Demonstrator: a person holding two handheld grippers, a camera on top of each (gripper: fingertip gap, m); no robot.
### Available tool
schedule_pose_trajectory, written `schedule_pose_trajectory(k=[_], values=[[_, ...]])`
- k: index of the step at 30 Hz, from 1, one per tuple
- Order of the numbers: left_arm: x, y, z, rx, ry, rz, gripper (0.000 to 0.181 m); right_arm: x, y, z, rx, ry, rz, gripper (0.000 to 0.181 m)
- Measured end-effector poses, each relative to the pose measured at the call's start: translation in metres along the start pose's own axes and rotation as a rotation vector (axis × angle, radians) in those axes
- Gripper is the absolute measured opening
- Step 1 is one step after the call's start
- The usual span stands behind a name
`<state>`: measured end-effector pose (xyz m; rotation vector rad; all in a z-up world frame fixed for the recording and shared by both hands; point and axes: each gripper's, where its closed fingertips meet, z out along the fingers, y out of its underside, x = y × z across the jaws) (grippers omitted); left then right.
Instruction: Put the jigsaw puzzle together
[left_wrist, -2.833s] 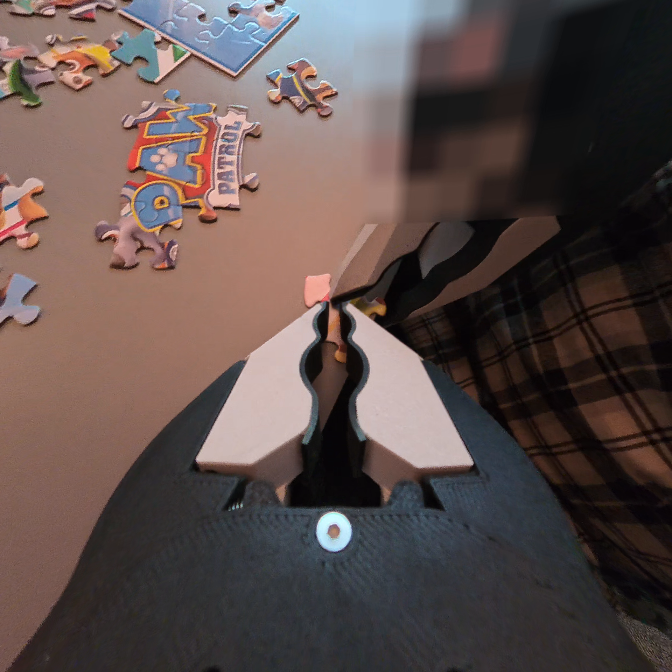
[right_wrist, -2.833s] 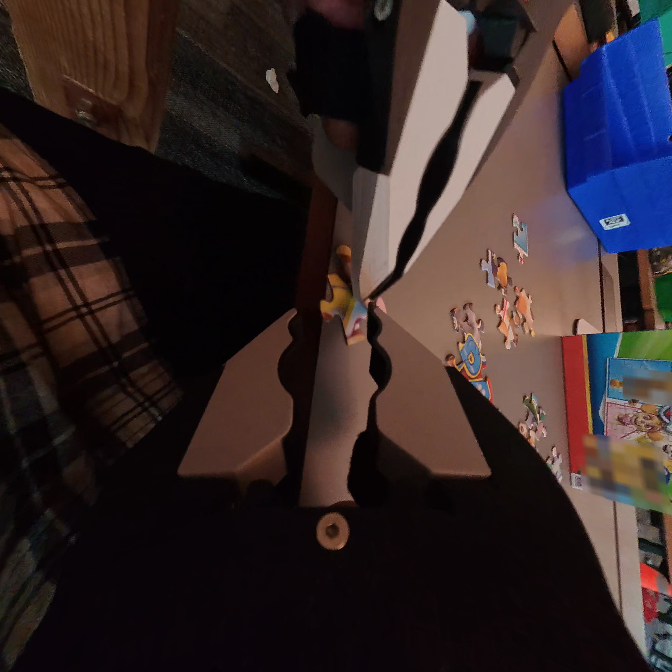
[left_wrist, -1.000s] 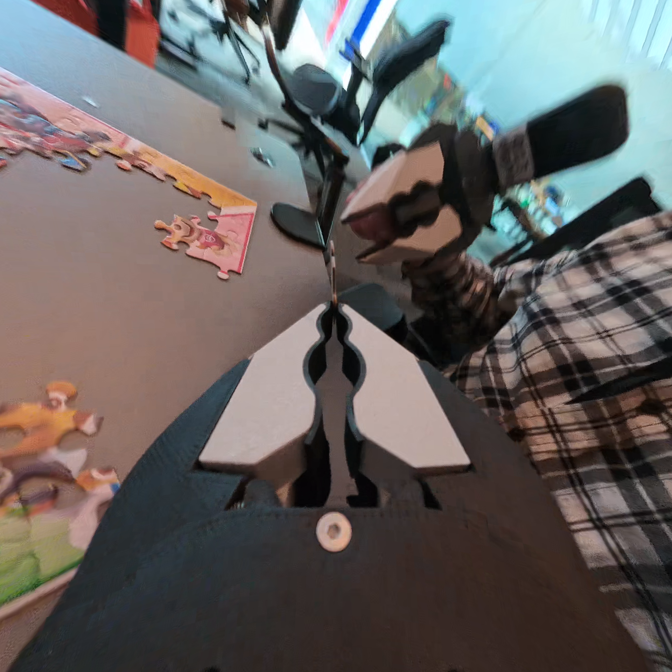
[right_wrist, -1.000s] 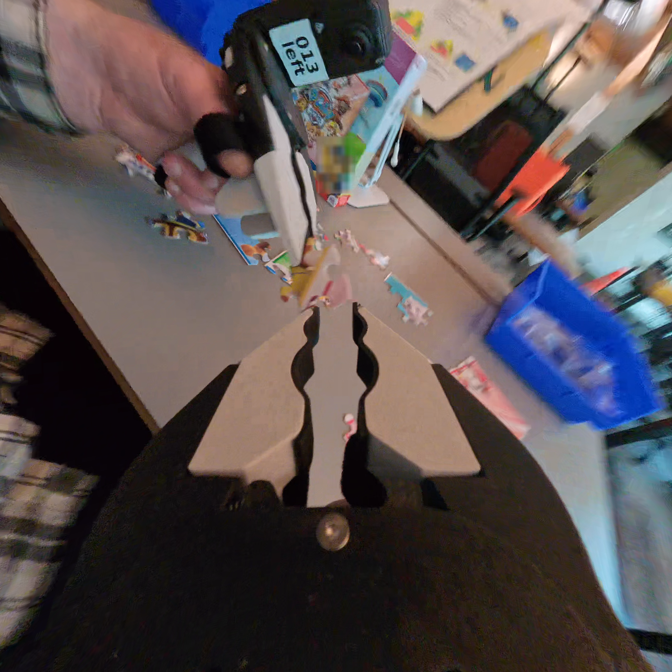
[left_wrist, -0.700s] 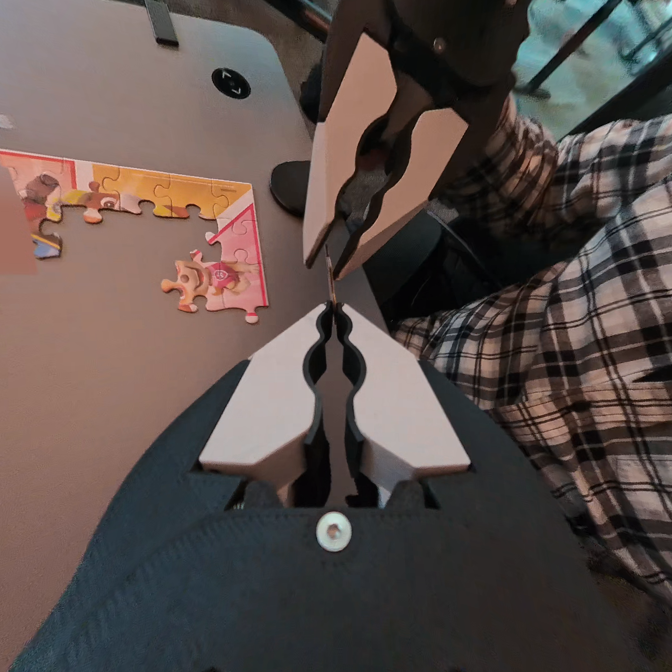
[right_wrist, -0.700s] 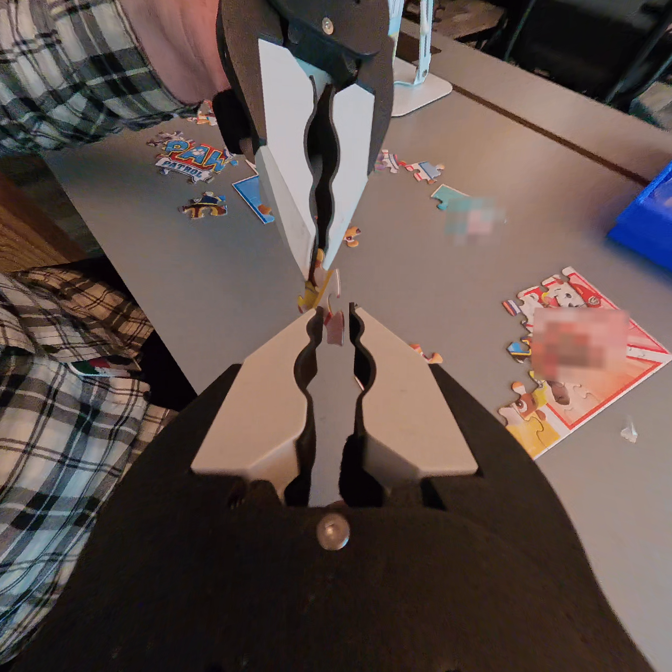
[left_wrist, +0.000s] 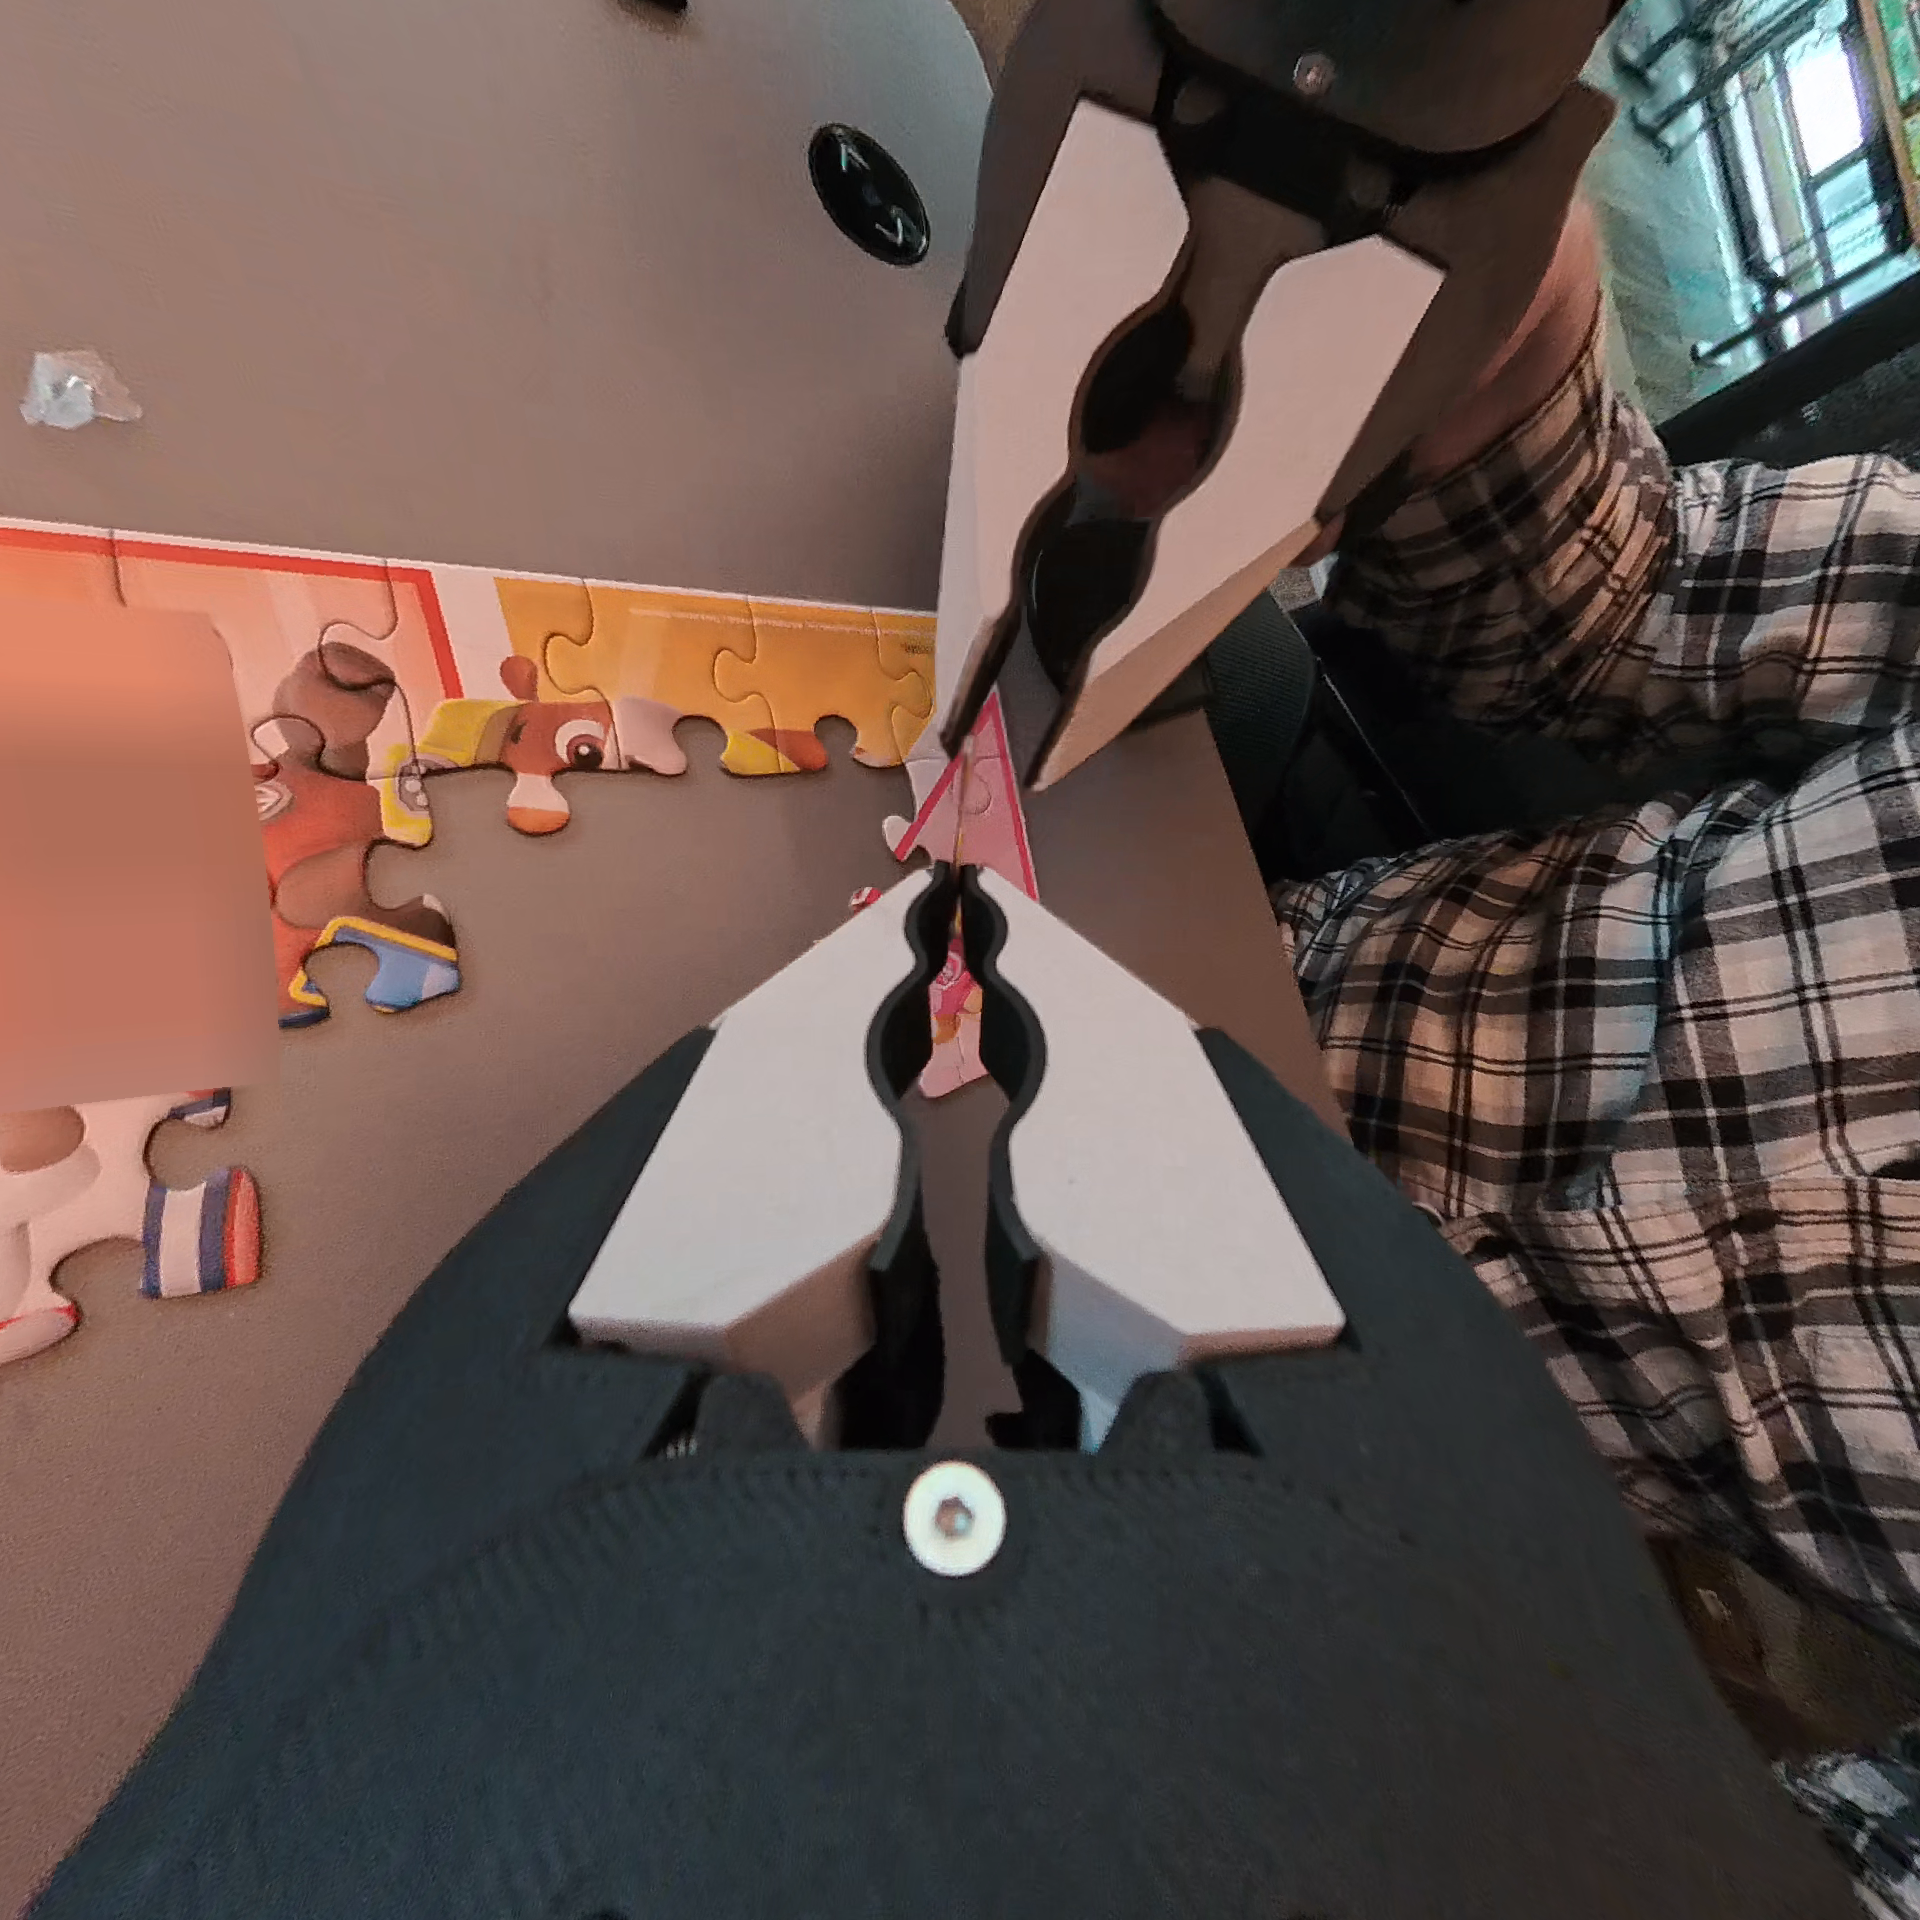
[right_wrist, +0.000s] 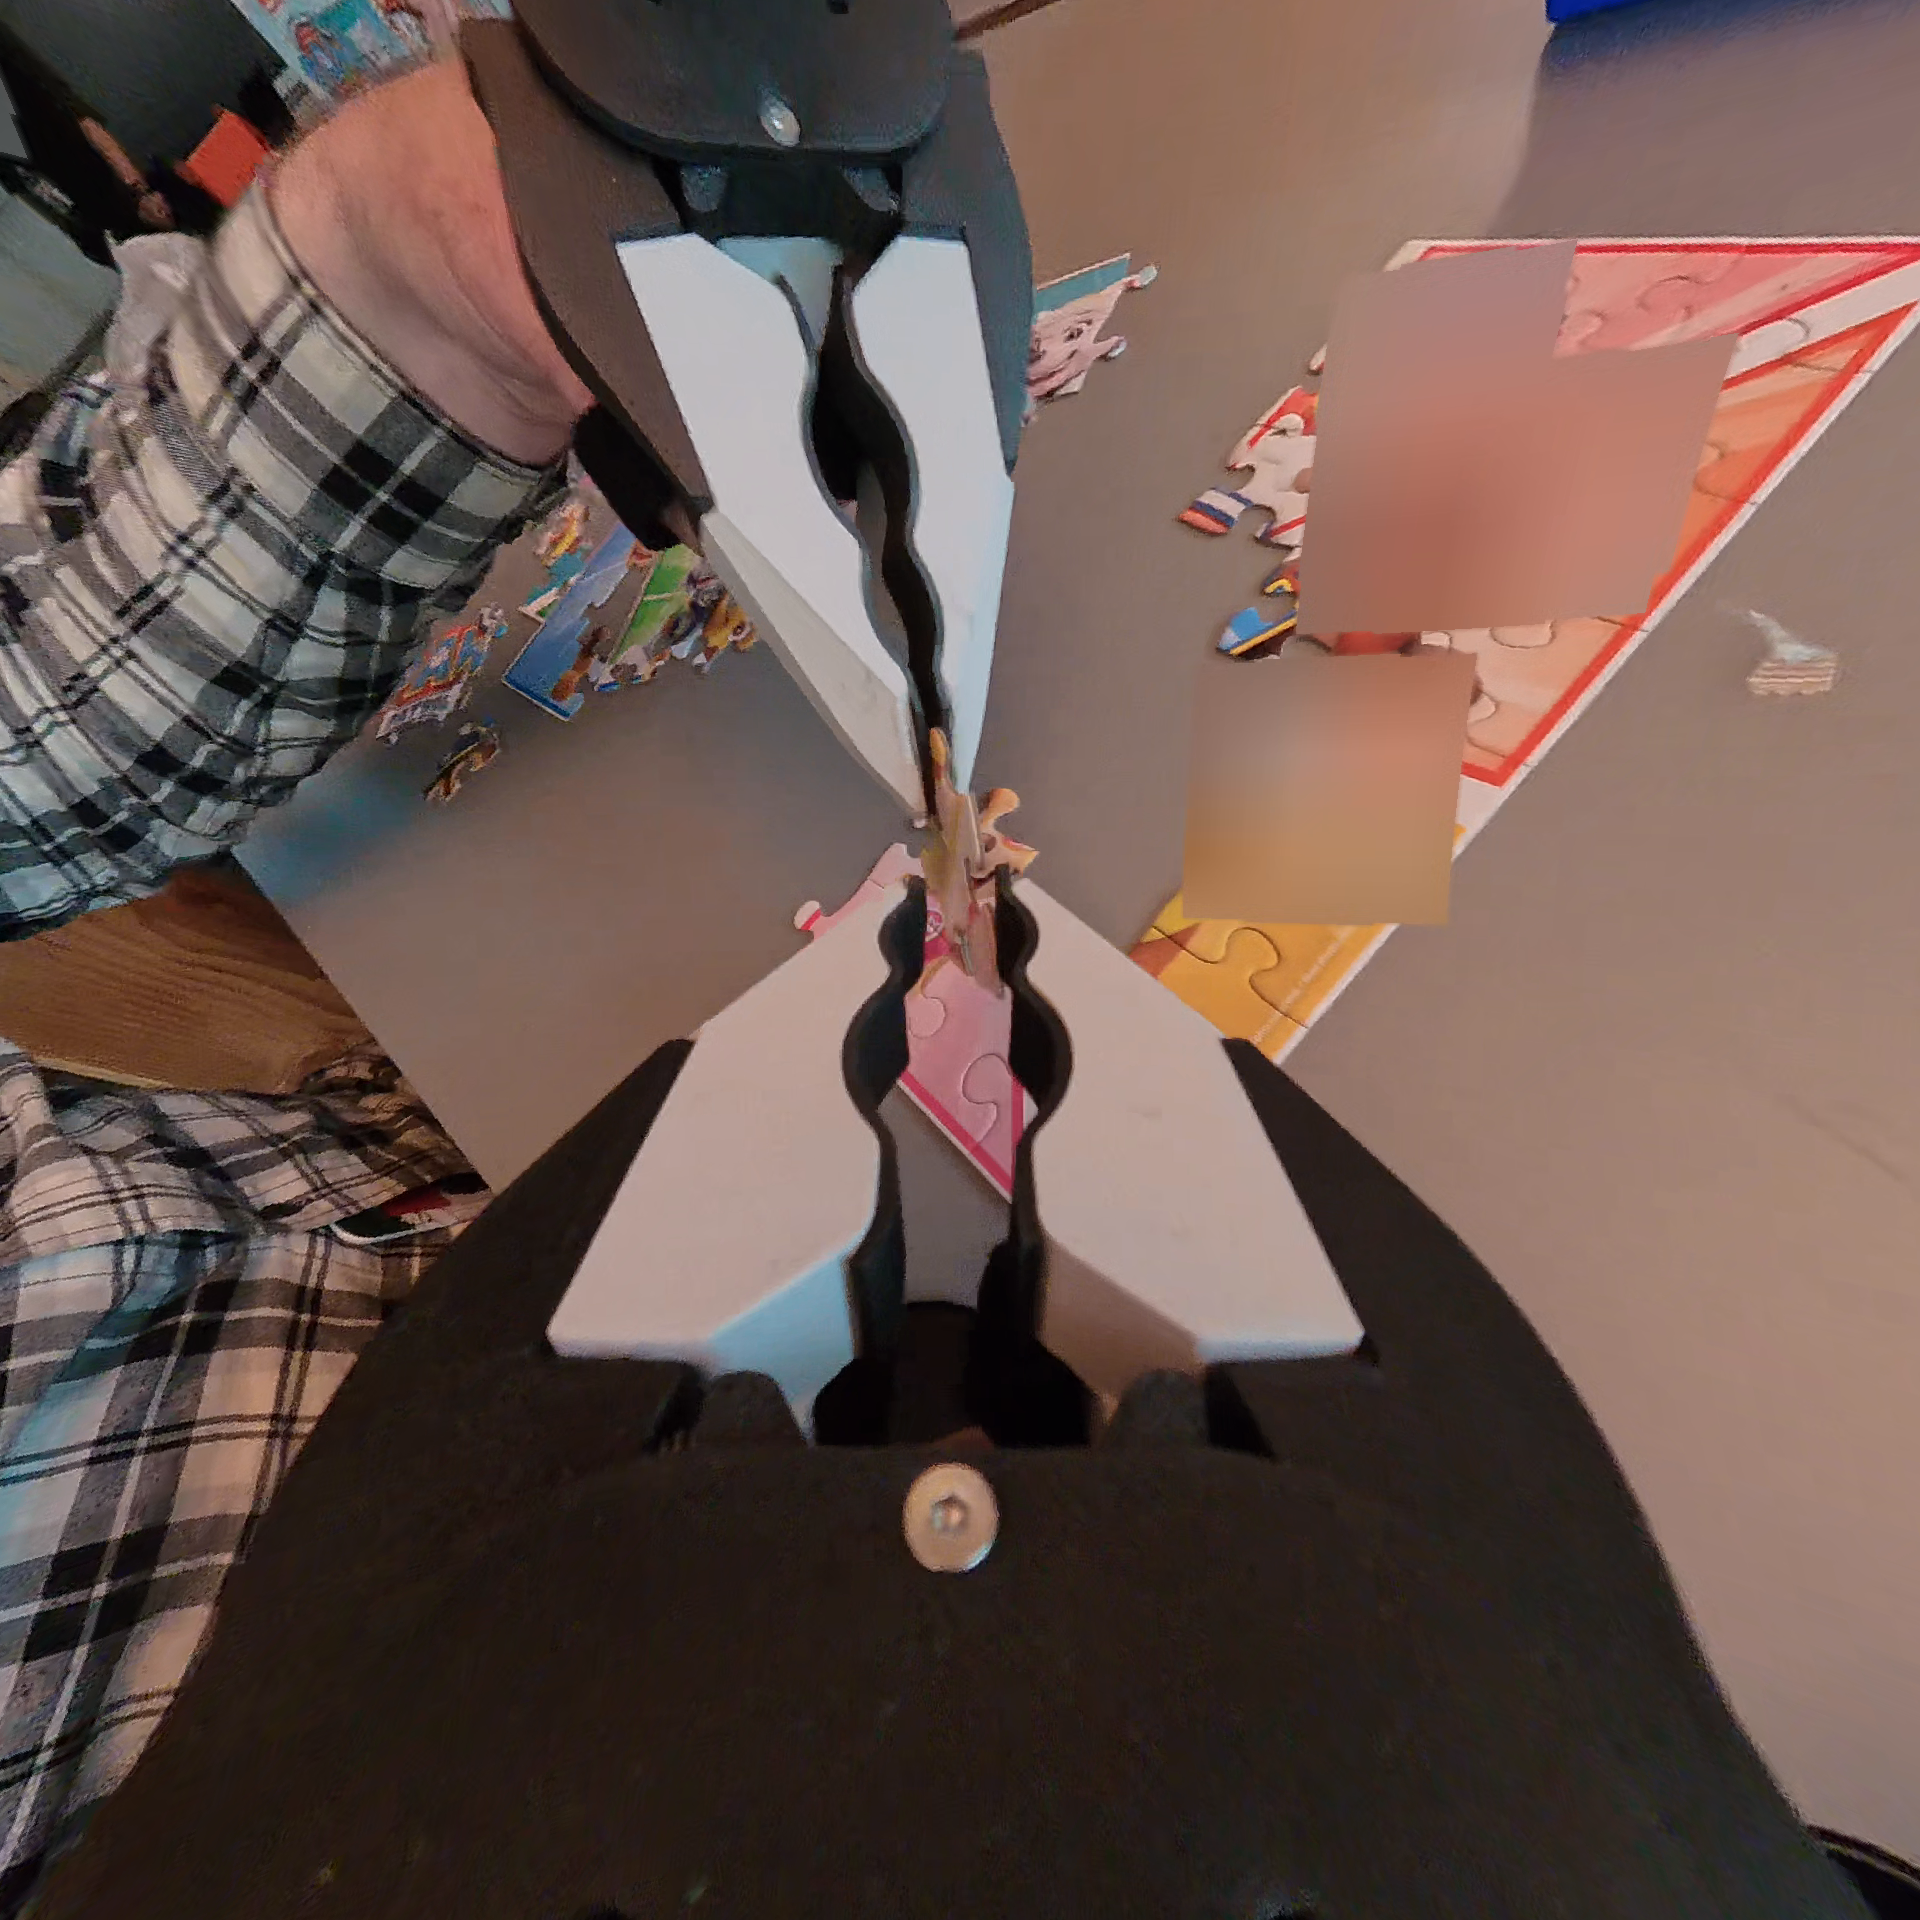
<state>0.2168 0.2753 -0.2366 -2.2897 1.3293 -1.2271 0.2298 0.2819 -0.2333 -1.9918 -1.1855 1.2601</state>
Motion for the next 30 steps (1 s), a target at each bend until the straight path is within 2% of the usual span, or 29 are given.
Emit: schedule_pose_trajectory(k=[2,5,11,13,15,18,22,25,28,30], values=[[0.001,-0.001,0.001,-0.017,0.006,0.012,0.000,0.000,-0.004,-0.003,0.016,0.000,-0.018,0.012],[0.004,-0.001,0.001,-0.050,0.017,0.036,0.000,0.002,-0.003,-0.004,-0.010,0.007,-0.046,0.000],[0.005,-0.007,-0.005,-0.034,0.025,0.068,0.000,0.002,-0.015,-0.007,0.042,-0.032,-0.010,0.000],[0.006,-0.009,-0.007,-0.030,0.034,0.075,0.000,0.001,-0.016,-0.005,0.041,-0.036,-0.027,0.011],[0.005,-0.010,-0.009,-0.036,0.029,0.080,0.000,-0.001,-0.015,-0.002,0.013,-0.040,-0.044,0.001],[0.002,-0.013,-0.010,-0.027,0.022,0.076,0.001,-0.001,-0.017,-0.003,0.013,-0.052,-0.032,0.000],[0.003,-0.027,-0.021,0.094,0.041,0.061,0.002,0.000,-0.030,-0.011,0.125,-0.077,0.035,0.000],[0.003,-0.027,-0.025,0.155,0.040,0.050,0.015,-0.005,-0.043,-0.020,0.249,-0.121,0.078,0.000],[0.011,-0.028,-0.020,0.205,0.051,0.084,0.015,-0.011,-0.055,-0.028,0.356,-0.175,0.114,0.000],[0.018,-0.033,-0.019,0.256,0.071,0.107,0.007,-0.013,-0.058,-0.030,0.396,-0.193,0.135,0.000]])
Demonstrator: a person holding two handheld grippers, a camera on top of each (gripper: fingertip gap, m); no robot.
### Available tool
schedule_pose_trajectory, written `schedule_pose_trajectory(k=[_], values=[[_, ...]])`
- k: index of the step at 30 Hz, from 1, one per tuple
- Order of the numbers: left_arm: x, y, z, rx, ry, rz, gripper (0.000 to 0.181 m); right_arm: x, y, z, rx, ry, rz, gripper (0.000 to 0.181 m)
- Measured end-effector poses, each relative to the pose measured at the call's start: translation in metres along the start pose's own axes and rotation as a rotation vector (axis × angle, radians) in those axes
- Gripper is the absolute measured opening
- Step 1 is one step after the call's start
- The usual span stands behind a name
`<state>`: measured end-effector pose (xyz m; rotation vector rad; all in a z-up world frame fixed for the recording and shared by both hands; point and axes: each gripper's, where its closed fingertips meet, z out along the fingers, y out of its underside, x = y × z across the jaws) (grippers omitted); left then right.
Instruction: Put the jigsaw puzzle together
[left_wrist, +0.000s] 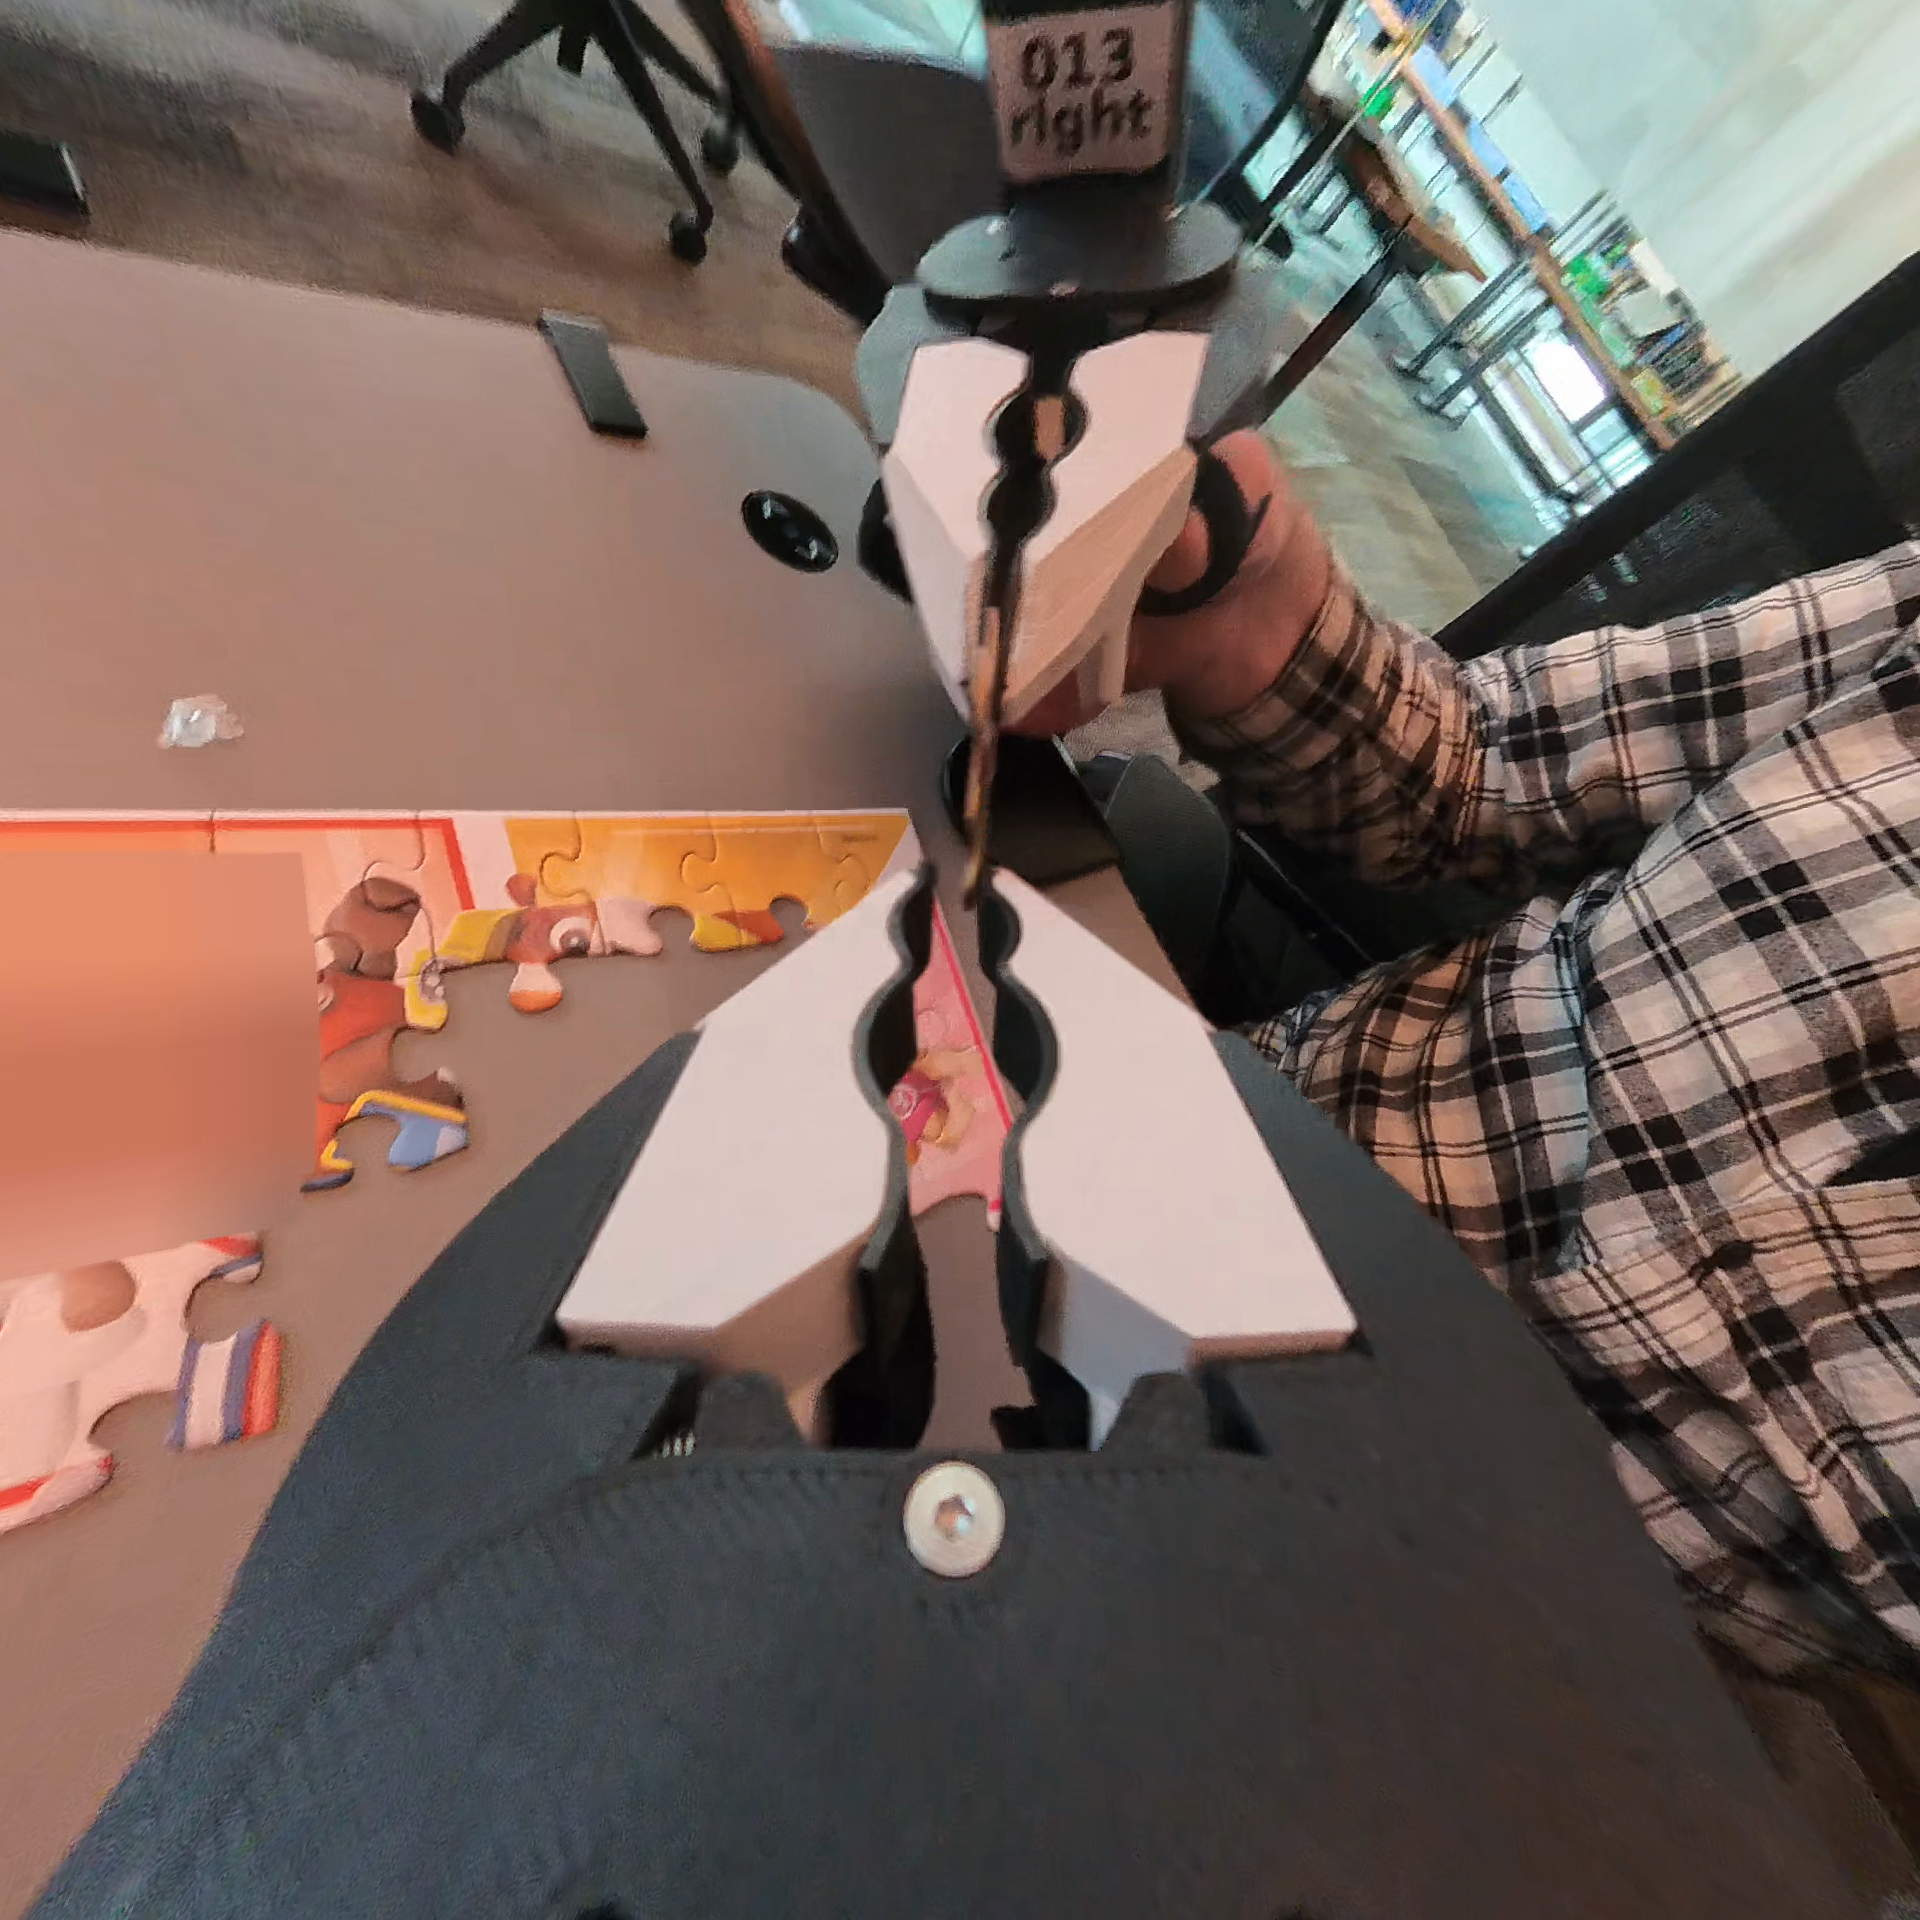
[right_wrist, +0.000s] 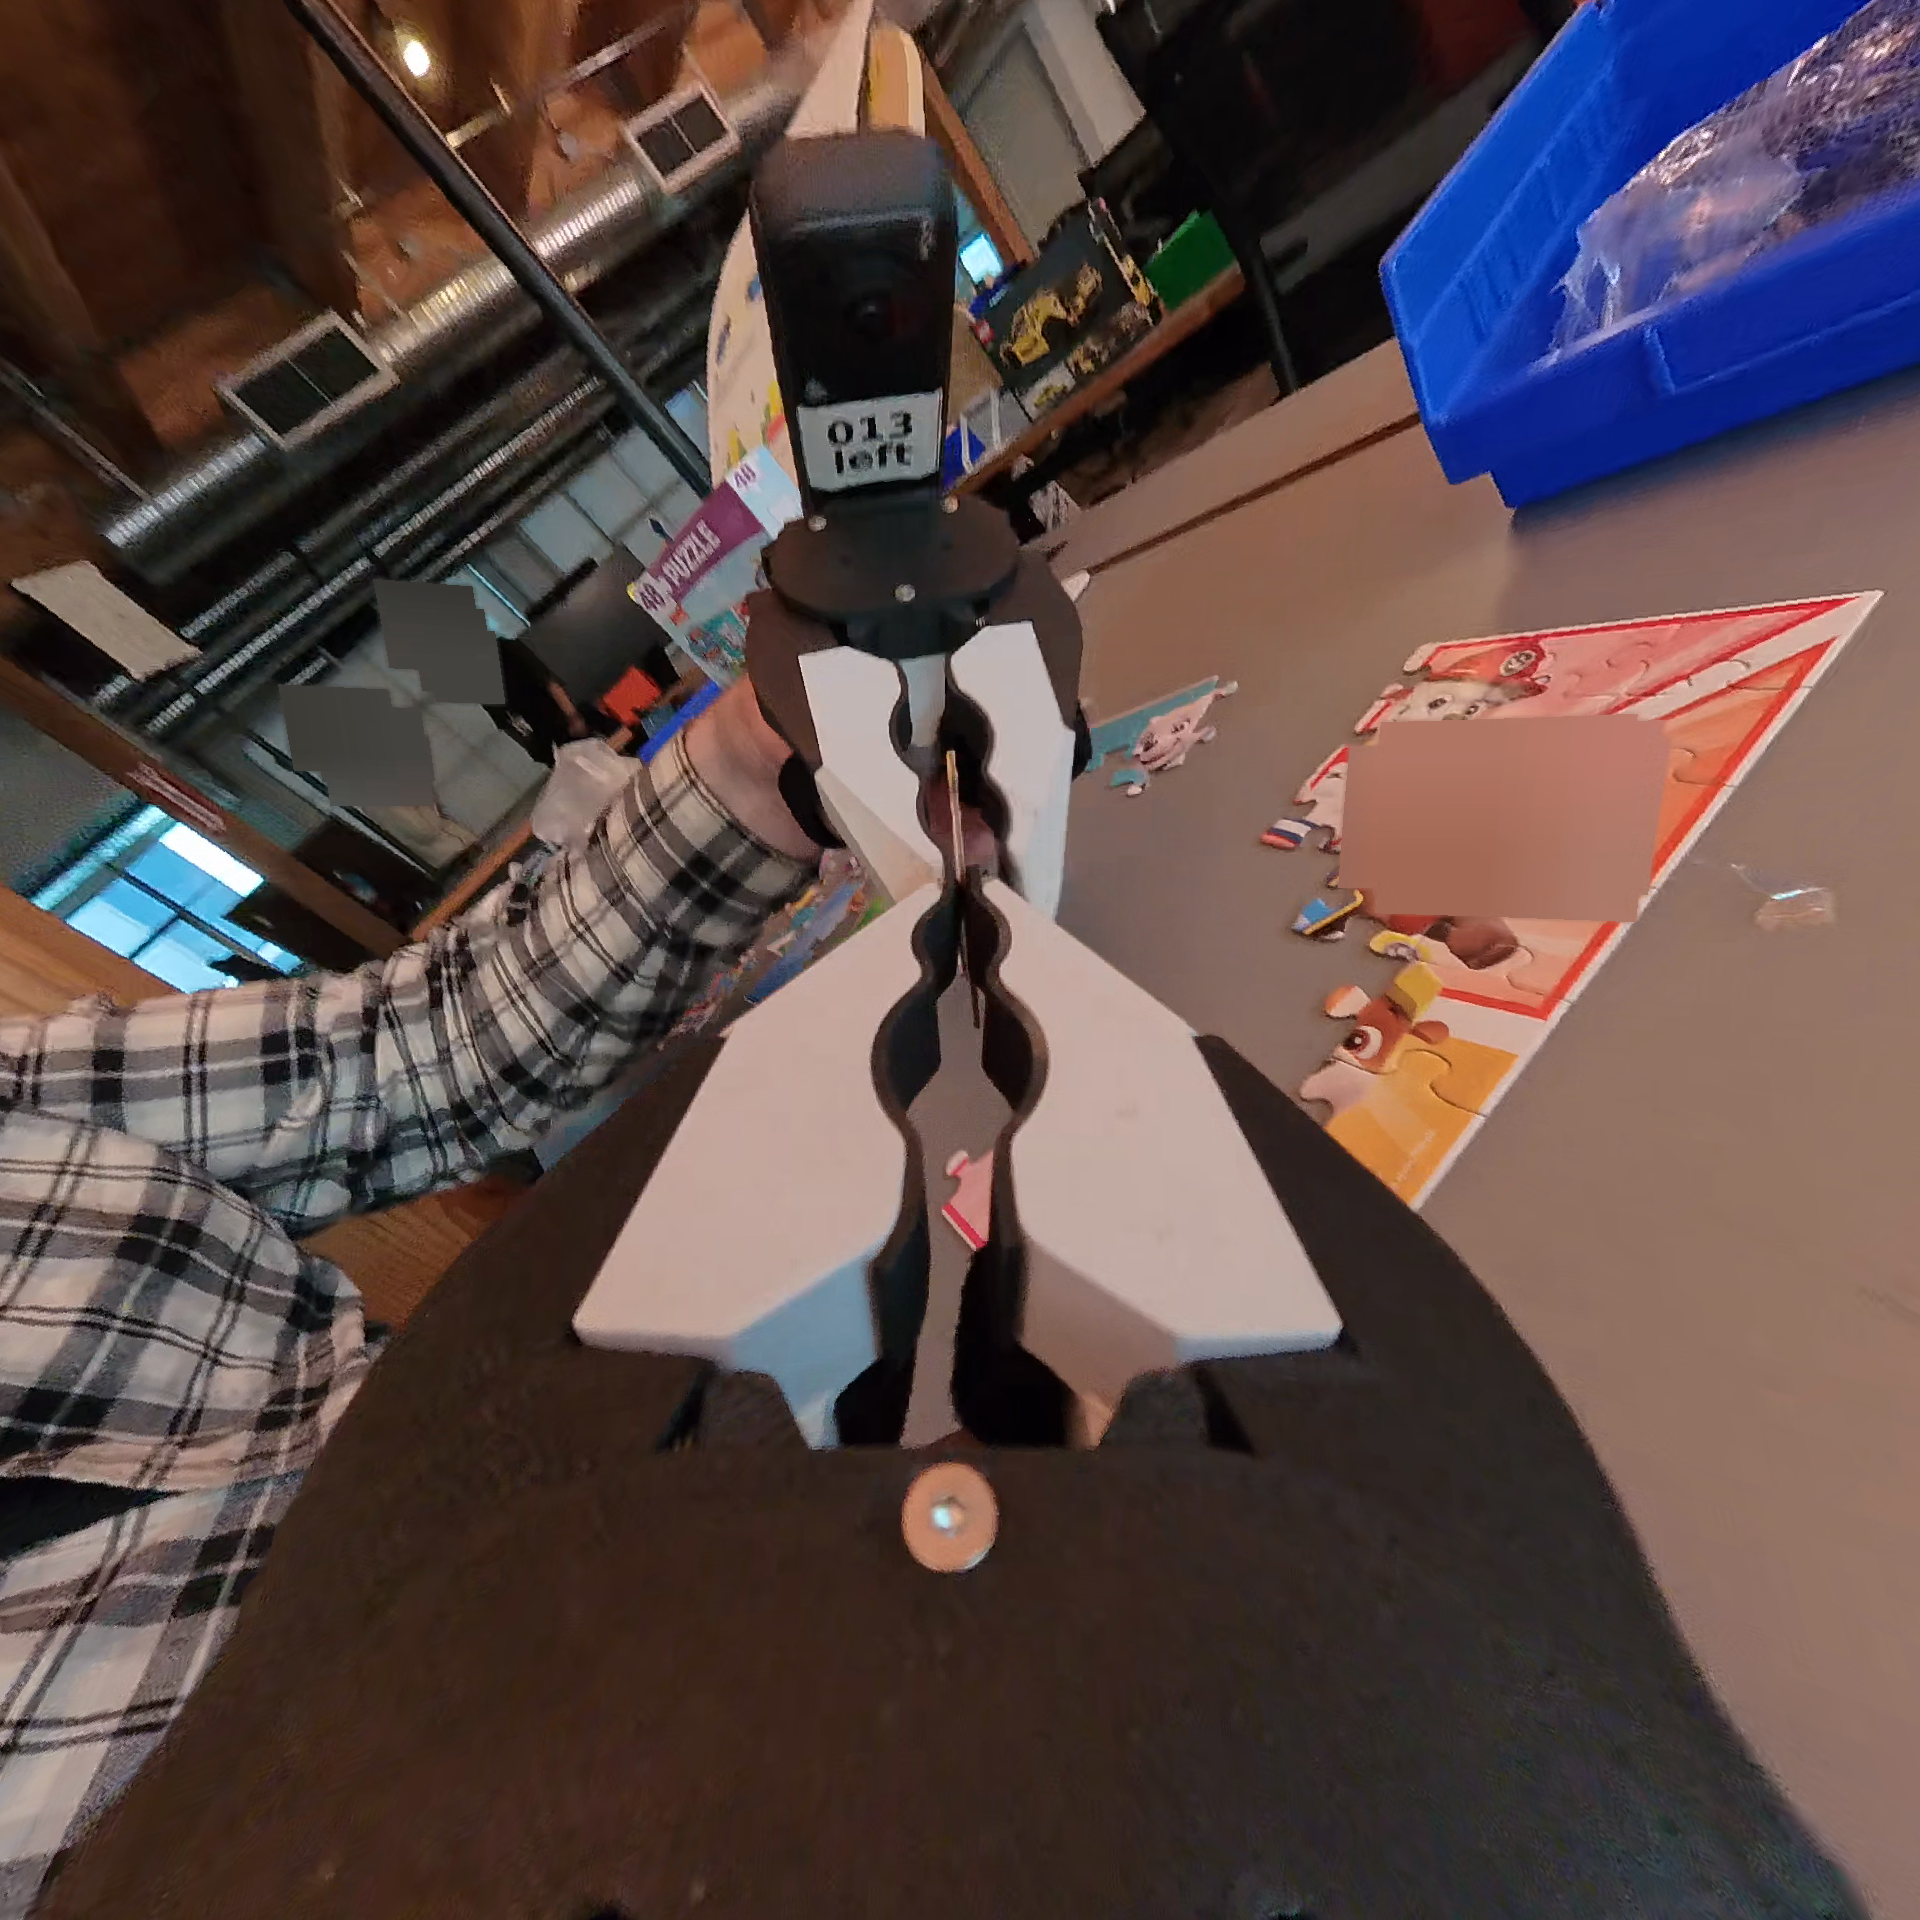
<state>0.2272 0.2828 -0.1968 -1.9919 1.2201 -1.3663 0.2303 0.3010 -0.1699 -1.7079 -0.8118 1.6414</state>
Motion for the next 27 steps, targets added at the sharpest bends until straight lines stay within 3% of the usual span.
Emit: schedule_pose_trajectory(k=[1,12,27], values=[[0.002,-0.001,0.001,0.015,0.005,0.015,0.000,0.000,-0.001,0.000,0.017,-0.004,0.008,0.000],[0.010,-0.023,-0.023,0.165,0.061,-0.012,0.000,0.000,0.000,-0.005,0.058,0.003,0.036,0.000],[0.013,-0.020,-0.019,0.222,0.114,-0.028,0.009,0.000,0.007,-0.007,0.068,0.040,0.046,0.000]])
